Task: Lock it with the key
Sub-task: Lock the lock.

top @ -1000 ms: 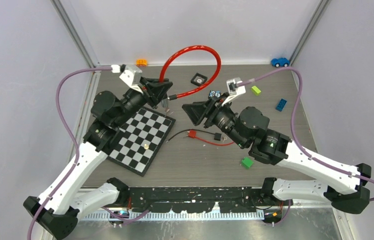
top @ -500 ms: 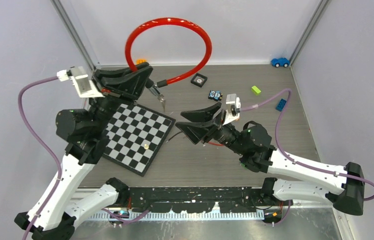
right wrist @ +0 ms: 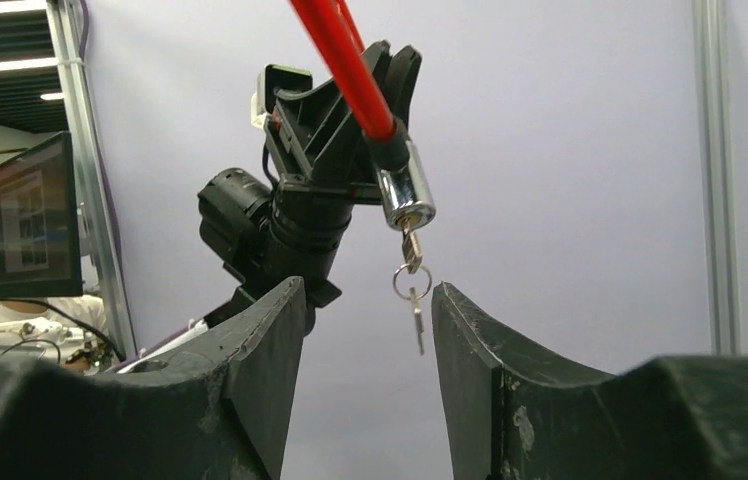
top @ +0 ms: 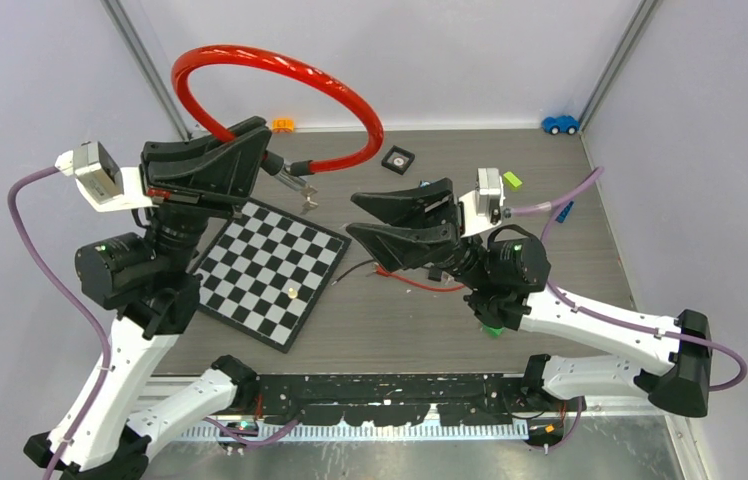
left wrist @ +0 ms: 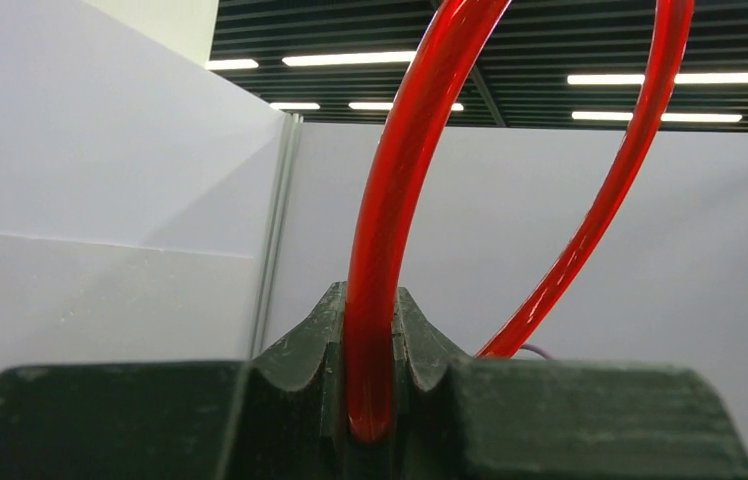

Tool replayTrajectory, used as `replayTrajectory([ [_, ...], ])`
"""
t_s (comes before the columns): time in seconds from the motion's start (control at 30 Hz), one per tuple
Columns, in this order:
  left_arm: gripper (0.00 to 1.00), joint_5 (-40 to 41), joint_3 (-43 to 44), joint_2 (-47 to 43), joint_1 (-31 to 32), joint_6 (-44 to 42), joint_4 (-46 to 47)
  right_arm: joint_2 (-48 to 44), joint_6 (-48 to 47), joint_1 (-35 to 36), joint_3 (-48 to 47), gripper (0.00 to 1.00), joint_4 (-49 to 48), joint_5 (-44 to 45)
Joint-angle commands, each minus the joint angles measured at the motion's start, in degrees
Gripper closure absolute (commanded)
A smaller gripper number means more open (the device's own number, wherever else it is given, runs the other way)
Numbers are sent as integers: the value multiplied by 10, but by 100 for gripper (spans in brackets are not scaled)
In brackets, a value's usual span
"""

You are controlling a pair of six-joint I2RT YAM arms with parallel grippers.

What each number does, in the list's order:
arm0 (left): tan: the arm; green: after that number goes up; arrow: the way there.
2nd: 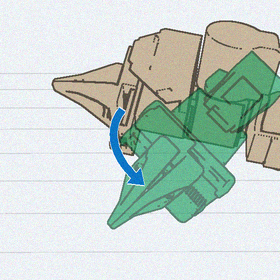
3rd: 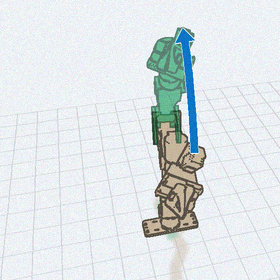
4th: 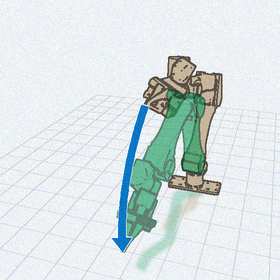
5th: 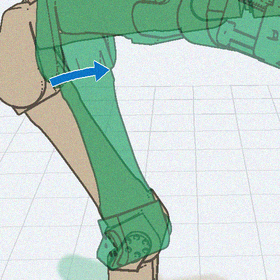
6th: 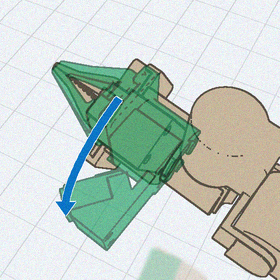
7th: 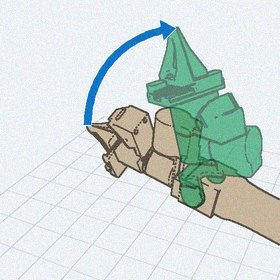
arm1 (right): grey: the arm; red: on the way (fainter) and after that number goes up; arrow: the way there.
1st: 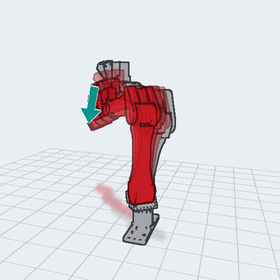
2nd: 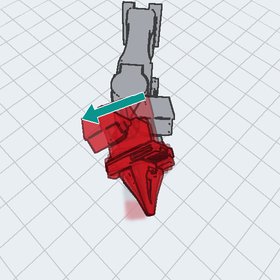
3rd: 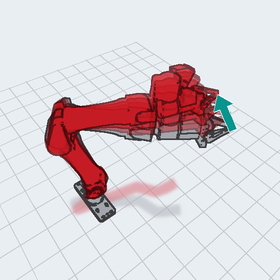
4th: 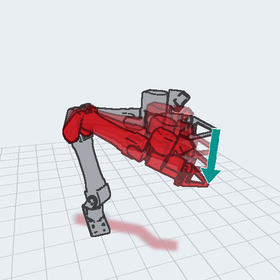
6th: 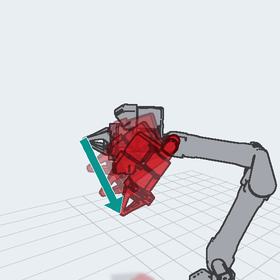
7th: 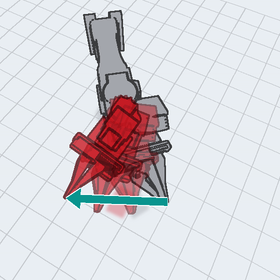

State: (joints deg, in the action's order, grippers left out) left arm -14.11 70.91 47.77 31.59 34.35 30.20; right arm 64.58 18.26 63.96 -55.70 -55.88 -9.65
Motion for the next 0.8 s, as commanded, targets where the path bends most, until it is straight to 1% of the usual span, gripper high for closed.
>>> replayTrajectory([
  [0.0,100,7,21,-9,-1,18,43,12,-18,2,-45,46,-4,19],
  [0.17,100,8,19,-8,-1,26,40,28,-34,1,-68,47,5,24],
  [0.27,100,7,17,-6,-1,32,41,40,-39,1,-84,48,22,11],
  [0.77,100,3,13,-5,-2,42,41,90,-10,0,-112,52,-6,-5],
])
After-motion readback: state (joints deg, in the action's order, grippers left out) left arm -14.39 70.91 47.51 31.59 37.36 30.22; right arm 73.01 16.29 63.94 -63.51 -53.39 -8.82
